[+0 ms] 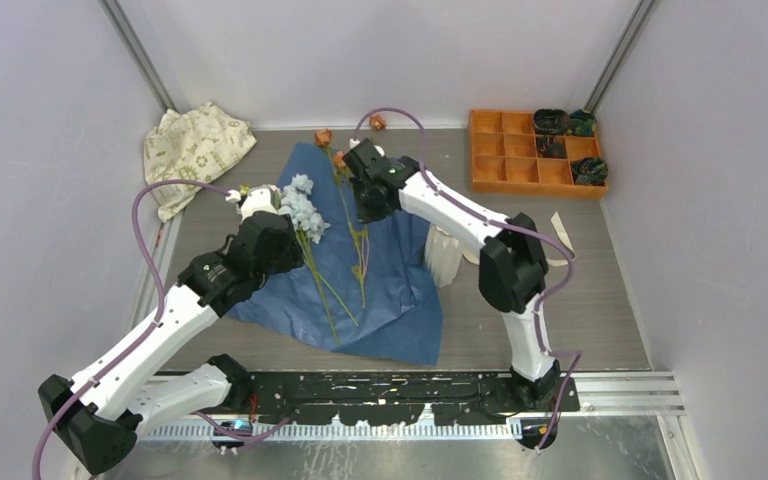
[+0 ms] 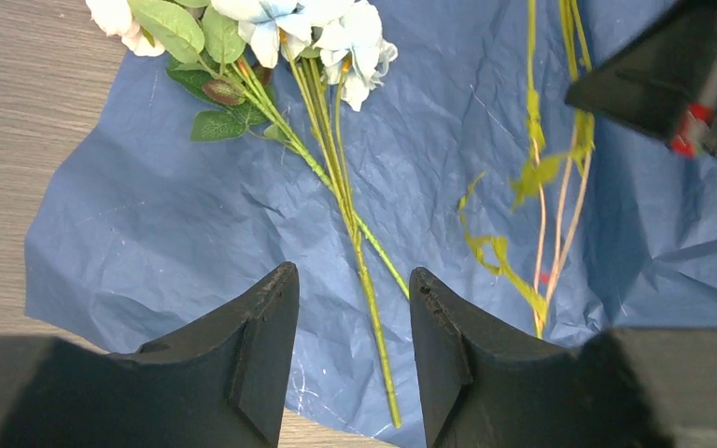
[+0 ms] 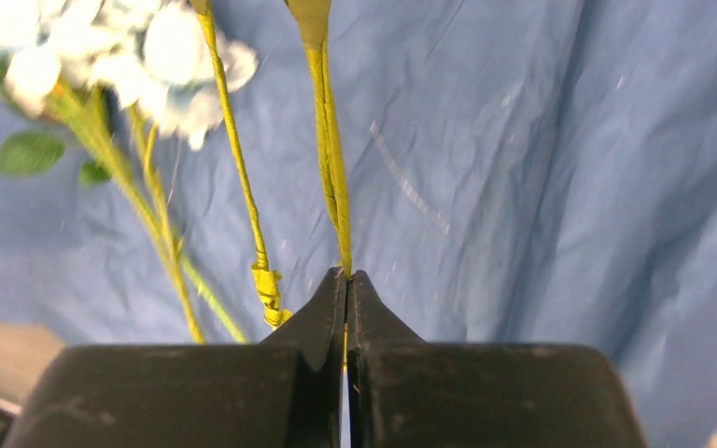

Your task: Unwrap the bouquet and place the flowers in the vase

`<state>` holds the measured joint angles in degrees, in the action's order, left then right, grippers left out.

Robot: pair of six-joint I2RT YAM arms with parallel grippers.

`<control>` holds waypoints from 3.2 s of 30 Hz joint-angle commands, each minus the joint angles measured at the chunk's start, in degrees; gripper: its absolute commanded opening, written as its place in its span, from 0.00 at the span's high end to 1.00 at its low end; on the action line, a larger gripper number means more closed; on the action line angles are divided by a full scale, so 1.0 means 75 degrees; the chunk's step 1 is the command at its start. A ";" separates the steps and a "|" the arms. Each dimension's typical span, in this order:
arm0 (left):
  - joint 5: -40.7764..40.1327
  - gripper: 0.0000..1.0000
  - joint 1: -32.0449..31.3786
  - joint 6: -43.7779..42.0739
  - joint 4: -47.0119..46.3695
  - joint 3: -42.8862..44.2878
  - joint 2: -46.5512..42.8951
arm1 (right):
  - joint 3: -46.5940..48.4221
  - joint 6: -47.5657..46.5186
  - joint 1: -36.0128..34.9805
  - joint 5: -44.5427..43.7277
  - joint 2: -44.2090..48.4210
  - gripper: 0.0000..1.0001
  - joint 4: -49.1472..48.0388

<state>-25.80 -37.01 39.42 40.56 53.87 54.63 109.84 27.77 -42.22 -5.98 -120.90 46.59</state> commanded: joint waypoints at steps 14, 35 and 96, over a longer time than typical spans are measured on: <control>0.0184 0.52 0.0043 0.0309 -0.0354 -0.0208 -0.0296 | -0.3475 0.0213 -0.1085 -0.0428 0.2229 0.49 -0.0497; -0.0073 0.52 0.0058 0.0253 -0.0188 -0.0201 -0.0542 | -0.1486 -0.0248 -0.0955 -0.0761 -0.0111 0.29 0.0006; -0.0393 0.51 0.0068 0.0281 0.0151 0.0026 -0.0989 | -0.0544 -0.4390 -0.0635 -0.4499 0.5180 0.99 -0.4146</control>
<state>-27.86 -36.73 41.39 43.05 52.03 46.70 108.60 3.14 -46.81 -33.82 -87.00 29.21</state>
